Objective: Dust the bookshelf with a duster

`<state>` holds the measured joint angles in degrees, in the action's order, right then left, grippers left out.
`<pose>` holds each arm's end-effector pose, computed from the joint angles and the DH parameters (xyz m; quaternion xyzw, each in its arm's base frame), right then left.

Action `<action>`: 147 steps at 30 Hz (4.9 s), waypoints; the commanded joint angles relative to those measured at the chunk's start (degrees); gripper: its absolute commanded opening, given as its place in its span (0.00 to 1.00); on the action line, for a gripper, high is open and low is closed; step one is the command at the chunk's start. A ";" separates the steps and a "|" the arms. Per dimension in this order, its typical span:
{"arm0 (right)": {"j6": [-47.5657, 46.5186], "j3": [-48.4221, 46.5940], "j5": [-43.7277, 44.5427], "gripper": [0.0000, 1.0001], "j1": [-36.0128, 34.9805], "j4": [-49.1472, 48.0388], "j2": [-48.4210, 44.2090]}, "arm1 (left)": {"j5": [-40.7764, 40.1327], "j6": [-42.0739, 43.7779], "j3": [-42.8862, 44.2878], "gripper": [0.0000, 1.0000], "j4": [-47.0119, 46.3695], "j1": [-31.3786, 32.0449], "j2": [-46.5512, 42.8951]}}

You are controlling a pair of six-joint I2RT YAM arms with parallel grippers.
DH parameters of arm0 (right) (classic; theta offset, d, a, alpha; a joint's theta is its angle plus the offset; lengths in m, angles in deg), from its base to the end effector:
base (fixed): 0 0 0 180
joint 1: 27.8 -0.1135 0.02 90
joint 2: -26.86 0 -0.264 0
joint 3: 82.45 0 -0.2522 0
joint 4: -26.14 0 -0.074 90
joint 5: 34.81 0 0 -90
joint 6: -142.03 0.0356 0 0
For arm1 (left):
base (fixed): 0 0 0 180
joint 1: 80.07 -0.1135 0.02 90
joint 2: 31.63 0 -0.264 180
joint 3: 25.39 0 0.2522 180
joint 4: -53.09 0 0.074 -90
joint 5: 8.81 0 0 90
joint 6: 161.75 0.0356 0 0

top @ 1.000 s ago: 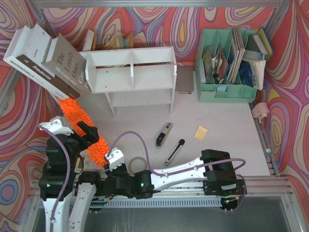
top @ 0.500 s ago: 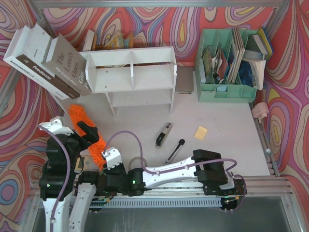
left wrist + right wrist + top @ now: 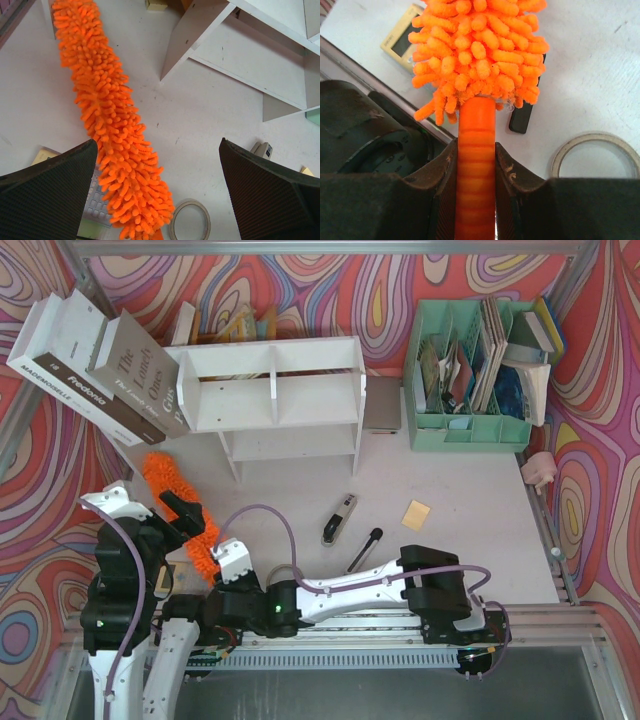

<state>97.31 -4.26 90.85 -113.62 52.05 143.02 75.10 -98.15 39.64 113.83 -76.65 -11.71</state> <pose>0.0542 0.4565 0.2214 -0.1784 0.8548 0.2495 0.4186 0.0553 0.0005 0.3526 -0.1899 0.7732 -0.1144 0.5941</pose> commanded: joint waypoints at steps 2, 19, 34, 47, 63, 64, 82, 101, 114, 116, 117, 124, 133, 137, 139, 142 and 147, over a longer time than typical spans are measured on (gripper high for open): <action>-5.84 -0.96 5.27 0.00 -0.09 -10.13 -5.56 | -0.85 -0.24 -0.56 0.98 -0.12 -0.26 -0.06; -3.48 -0.43 8.58 0.00 0.23 -8.92 -3.47 | -0.68 -0.15 -0.62 0.98 -0.24 -0.26 -0.35; -3.75 -3.33 4.37 0.00 2.55 -7.89 0.48 | -0.85 -0.24 -0.60 0.98 -0.22 -0.26 -0.67; -9.39 -4.09 7.38 0.00 2.76 -14.77 -3.74 | -0.83 -0.24 -0.55 0.98 -0.18 -0.26 -0.46; 0.99 -2.58 3.37 0.00 3.20 -5.91 2.35 | -0.86 -0.33 -0.57 0.98 -0.25 -0.26 -0.70; 0.40 -2.60 3.89 0.00 3.20 -6.43 1.71 | -0.86 -0.33 -0.58 0.98 -0.23 -0.21 -0.68; -3.55 -0.70 5.81 0.00 3.20 -11.29 -2.30 | -0.94 -0.32 -0.60 0.98 -0.22 -0.26 -0.49; -5.02 -2.40 4.61 0.00 4.65 -10.58 -0.05 | -0.74 -0.41 -0.66 0.98 -0.32 -0.26 -0.41; -9.53 6.47 2.04 0.00 3.20 -19.18 -5.05 | -0.86 -0.37 -0.66 0.98 -0.32 -0.26 -0.41; -9.46 7.44 2.50 0.00 2.82 -18.58 -3.94 | -0.94 -0.41 -0.68 0.98 -0.33 -0.23 -0.41; -9.17 7.98 2.64 0.00 2.60 -18.33 -3.41 | -0.95 -0.41 -0.66 0.98 -0.31 -0.25 -0.41; -7.67 11.78 4.04 0.00 0.89 -17.88 -2.77 | -1.13 -0.41 -0.63 0.98 -0.22 -0.26 -0.28; -14.35 14.26 7.94 0.00 -2.29 -24.41 -7.93 | -1.45 -0.40 -0.64 0.98 -0.14 -0.26 -0.24; -18.77 15.76 11.37 0.00 -4.22 -27.39 -10.67 | -1.45 -0.48 -0.56 0.98 -0.05 -0.26 -0.24; -17.84 16.92 11.79 0.00 -4.27 -26.66 -12.31 | -1.49 -0.46 -0.55 0.98 -0.06 -0.26 -0.26; -15.75 19.02 11.64 0.00 -4.39 -24.83 -13.64 | -1.54 -0.50 -0.58 0.98 -0.05 -0.26 -0.33; -13.61 21.03 11.57 0.00 -4.92 -21.19 -13.44 | -1.54 -0.44 -0.60 0.98 -0.14 -0.26 -0.26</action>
<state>82.25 15.10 99.60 -118.03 30.34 130.26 74.25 -98.32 39.64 113.83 -76.65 -11.71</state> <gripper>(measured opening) 0.329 0.984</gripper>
